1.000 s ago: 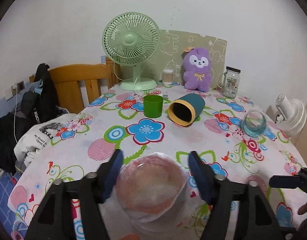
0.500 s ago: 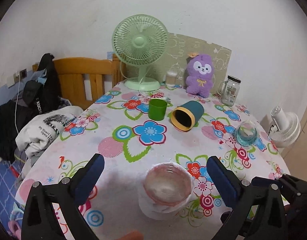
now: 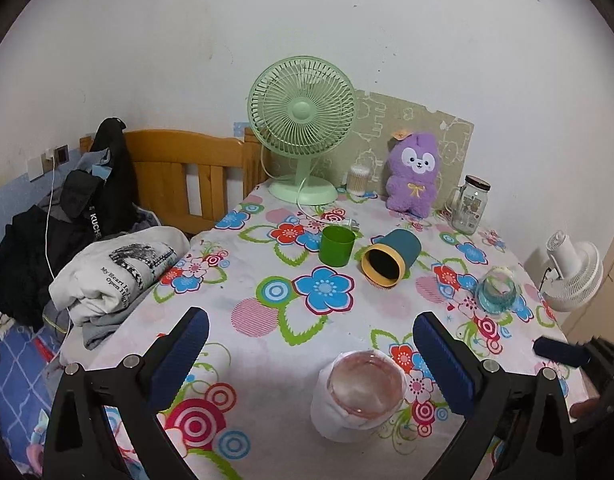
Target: Flip cup upside down
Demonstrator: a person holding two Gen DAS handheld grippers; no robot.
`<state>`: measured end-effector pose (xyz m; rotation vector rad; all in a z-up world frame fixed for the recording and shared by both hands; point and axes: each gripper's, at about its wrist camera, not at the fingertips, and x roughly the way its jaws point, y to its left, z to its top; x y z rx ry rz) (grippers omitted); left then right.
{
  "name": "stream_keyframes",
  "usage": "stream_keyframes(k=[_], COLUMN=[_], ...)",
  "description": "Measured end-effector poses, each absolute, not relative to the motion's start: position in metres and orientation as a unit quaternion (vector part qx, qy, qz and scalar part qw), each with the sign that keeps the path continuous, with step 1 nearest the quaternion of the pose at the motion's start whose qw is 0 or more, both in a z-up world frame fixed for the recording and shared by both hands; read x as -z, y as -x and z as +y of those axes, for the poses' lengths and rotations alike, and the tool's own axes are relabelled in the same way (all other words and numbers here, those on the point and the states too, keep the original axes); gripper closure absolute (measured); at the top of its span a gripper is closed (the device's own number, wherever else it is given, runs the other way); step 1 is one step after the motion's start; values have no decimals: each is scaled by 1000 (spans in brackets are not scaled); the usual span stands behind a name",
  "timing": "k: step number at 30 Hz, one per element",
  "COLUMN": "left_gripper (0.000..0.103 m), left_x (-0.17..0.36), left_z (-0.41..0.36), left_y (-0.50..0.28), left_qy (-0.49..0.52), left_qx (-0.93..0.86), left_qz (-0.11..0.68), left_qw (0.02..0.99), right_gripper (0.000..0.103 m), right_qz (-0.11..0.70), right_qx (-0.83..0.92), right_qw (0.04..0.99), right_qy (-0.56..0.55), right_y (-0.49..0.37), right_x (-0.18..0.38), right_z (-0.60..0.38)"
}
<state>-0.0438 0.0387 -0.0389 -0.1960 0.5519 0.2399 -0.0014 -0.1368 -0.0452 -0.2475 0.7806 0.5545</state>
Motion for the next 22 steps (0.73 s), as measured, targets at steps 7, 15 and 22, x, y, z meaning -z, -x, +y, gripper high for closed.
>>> stream_keyframes(k=[7,15,22], left_gripper=[0,0,0], left_x=[38,44,44], left_z=[42,47,46], left_y=[50,53,54], left_qy=[81,78,72], left_qx=[-126,-133,-134], left_qz=[280,295,297], left_qw=[948,943,943], right_gripper=[5,5,5], right_qz=[356,358,357], right_qx=[-269,-276,-278], right_qw=[885,881,880], right_qy=[133,141,140], right_y=[15,21,22], right_x=[33,35,34], right_z=[-126,-118,-117])
